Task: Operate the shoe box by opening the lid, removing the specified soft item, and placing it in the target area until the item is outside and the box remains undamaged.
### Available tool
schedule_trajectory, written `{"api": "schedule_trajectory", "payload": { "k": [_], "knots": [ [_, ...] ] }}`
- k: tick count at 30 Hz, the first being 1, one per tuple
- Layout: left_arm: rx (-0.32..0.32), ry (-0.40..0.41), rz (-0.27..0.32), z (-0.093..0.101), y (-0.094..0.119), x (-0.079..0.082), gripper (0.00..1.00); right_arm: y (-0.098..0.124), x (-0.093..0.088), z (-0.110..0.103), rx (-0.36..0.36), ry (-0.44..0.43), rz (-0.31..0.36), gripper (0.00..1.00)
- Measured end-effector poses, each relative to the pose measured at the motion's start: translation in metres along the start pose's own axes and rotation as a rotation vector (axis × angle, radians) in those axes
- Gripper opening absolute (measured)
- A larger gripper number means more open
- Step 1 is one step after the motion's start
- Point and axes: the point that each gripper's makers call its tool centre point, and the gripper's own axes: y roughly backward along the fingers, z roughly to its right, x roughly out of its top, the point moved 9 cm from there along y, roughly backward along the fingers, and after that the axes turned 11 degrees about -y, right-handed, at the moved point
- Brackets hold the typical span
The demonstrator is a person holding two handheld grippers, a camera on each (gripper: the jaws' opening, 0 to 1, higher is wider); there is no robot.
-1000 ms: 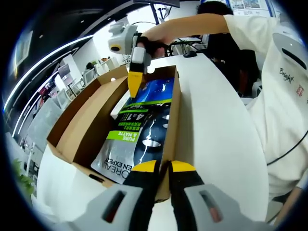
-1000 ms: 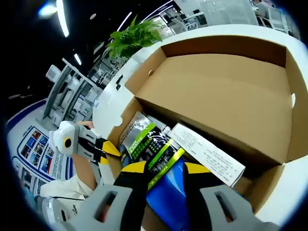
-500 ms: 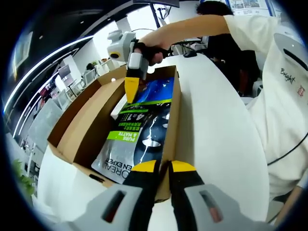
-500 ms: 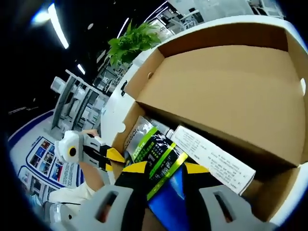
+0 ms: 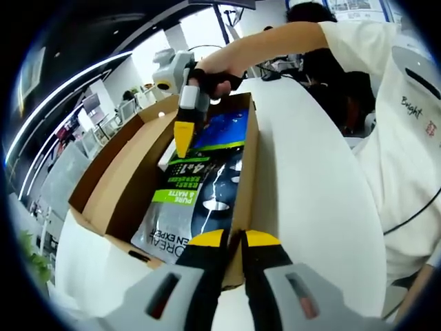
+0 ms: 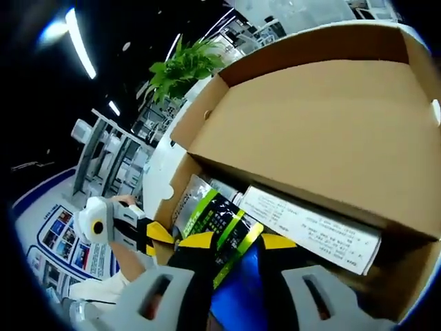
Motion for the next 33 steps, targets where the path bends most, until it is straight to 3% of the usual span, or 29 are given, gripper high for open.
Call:
{"api": "schedule_trajectory", "payload": {
  "k": [9, 11, 15, 33],
  "knots": [
    [-0.002, -0.001, -0.006, 0.000, 0.000, 0.000, 0.09, 0.015, 0.006, -0.007, 0.097, -0.025, 0.073, 0.11],
    [-0.001, -0.003, -0.009, 0.000, 0.000, 0.000, 0.09, 0.016, 0.006, -0.010, 0.164, -0.030, 0.082, 0.11],
    [-0.001, -0.004, -0.013, 0.000, 0.000, 0.001, 0.09, 0.013, -0.003, -0.014, 0.227, -0.040, 0.076, 0.12],
    [-0.001, -0.007, -0.015, 0.001, 0.000, 0.001, 0.09, -0.010, -0.007, -0.044, 0.255, 0.043, 0.085, 0.12]
  ]
}}
